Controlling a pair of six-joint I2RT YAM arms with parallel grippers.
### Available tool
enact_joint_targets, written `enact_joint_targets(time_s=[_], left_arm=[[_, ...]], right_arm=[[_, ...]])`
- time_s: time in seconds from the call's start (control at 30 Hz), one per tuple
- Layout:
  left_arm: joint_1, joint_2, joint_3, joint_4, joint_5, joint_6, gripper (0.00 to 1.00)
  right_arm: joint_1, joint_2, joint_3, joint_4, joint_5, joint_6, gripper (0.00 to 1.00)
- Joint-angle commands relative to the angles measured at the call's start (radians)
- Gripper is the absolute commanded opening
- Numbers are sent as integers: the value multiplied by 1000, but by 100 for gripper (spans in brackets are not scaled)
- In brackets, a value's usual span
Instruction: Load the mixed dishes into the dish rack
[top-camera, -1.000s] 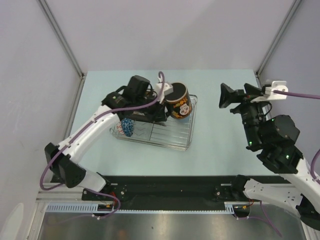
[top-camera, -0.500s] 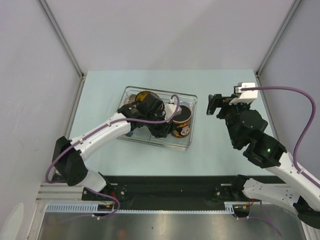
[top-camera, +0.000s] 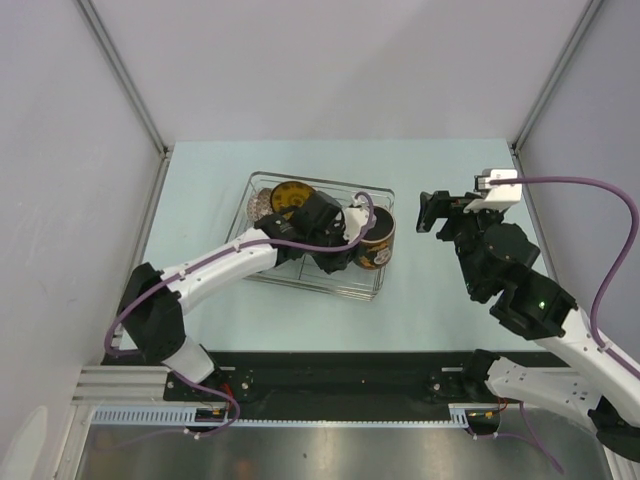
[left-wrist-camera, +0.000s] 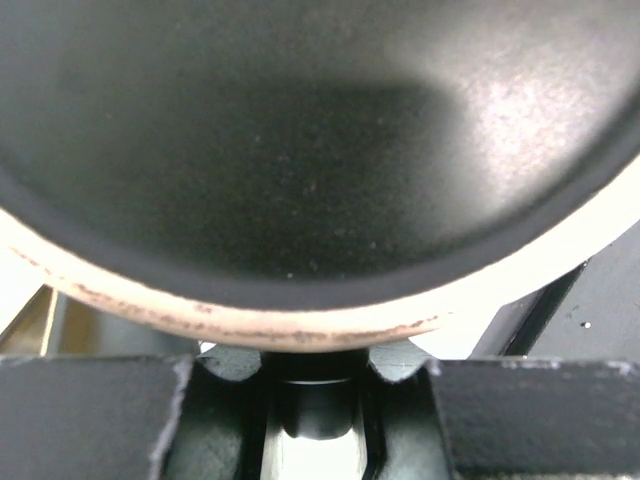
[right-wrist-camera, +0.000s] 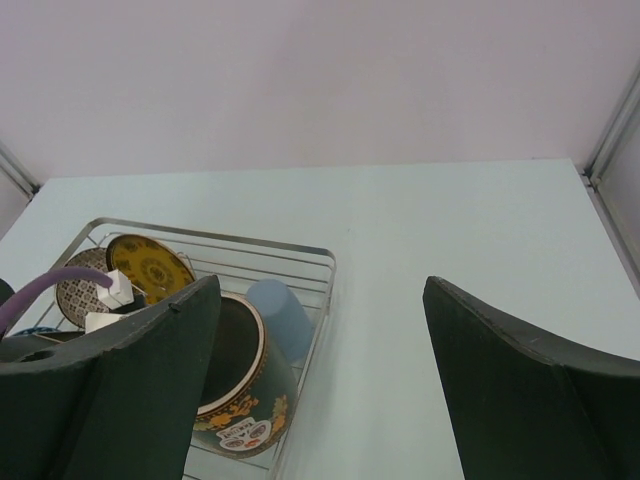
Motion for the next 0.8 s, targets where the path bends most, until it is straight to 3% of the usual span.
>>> enact_joint_targets(time_s=[0.0,0.5,0.77], left_arm=[[-8,-4,-3,192,-48,-2,0],[23,-70,10,149,-101,16,0],[53,-138,-2,136,-206,56,0]], right_arm=[[-6,-23,-7,1,18,28,88],[-29,-22,-39,-1,-23,44,88],[-35,-22,-40,-7,-36,44,88]])
